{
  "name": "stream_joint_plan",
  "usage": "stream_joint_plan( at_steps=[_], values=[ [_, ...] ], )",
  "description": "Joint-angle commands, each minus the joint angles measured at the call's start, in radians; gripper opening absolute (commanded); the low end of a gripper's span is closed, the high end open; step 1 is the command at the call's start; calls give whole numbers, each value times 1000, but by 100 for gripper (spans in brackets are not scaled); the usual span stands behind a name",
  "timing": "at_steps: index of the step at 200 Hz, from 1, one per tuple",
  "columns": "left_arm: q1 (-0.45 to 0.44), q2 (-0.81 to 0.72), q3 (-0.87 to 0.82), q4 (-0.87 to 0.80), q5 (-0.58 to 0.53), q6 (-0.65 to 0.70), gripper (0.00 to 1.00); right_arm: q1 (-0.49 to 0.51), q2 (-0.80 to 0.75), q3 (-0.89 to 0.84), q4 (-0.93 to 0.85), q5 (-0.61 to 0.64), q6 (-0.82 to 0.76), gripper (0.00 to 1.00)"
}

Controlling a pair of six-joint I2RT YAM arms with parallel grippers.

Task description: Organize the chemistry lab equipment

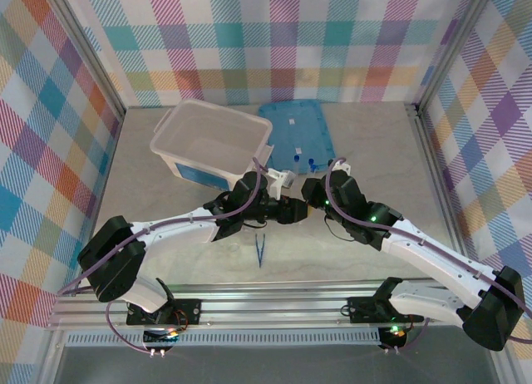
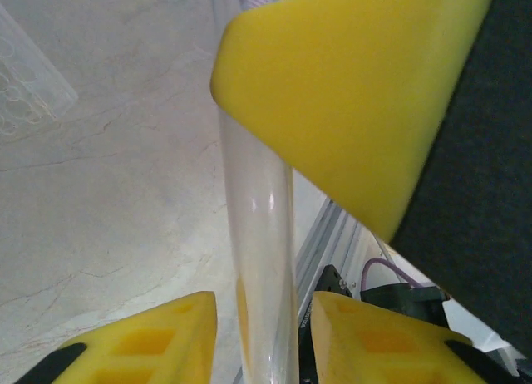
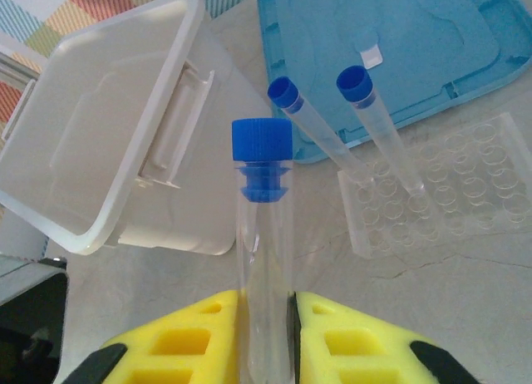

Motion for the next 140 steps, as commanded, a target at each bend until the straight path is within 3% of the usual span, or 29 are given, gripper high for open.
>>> stream_joint_plan(
  at_steps=[1, 83, 140],
  values=[
    [-10, -1, 28, 23, 27, 7, 31, -2, -1, -7, 32, 38, 13, 22],
    [-8, 4, 39, -14, 37, 45, 11, -9, 1, -17, 27, 36, 27, 24],
    [-6, -6, 77, -132, 23, 153, 5, -23, -11, -17, 7, 22, 25, 41]
  ],
)
